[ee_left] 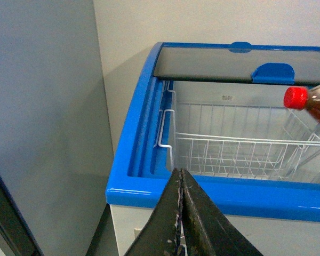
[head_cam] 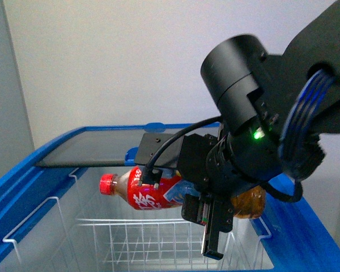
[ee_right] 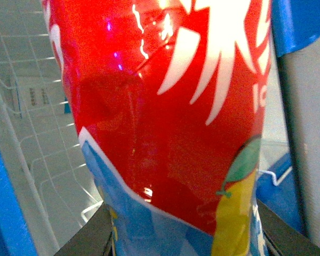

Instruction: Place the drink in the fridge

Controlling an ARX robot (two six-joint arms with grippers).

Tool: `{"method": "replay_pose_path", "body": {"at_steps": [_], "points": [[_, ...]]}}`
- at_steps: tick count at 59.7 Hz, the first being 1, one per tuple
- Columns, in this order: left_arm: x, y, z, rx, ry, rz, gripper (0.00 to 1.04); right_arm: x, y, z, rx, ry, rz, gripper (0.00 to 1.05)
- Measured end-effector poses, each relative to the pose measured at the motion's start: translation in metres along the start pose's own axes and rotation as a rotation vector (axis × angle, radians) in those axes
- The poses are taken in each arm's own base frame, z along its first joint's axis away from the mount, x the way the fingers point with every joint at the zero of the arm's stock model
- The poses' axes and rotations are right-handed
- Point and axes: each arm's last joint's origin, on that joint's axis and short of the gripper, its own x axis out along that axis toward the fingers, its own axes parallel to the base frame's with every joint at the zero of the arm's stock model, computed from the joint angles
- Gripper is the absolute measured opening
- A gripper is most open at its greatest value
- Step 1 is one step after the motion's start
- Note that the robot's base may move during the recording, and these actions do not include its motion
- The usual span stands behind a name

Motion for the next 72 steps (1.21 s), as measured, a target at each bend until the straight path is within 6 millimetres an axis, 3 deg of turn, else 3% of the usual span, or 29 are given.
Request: {"method": "replay_pose_path", "body": {"at_steps": [14,43,60,72], "points": [[-0.004,0.000,0.000,0.000,0.000,0.000,0.03,0.045,0.010,-0.004,0.015,0.001,0.036,0.42],[-0.016,0.000,-0.003,-0.001,0.005,0.000,0.03,0.111,0.012,-0.024,0.097,0.046,-0.006,0.42],[-0.016,0.000,-0.003,-0.001,0.005,0.000,0.03,0.133,0.028,-0.030,0.100,0.052,-0.044,0.42],[-0.016,0.000,-0.003,-0.001,0.005,0.000,0.03,0.150,0.052,-0.035,0.091,0.039,-0.063,0.42]]}}
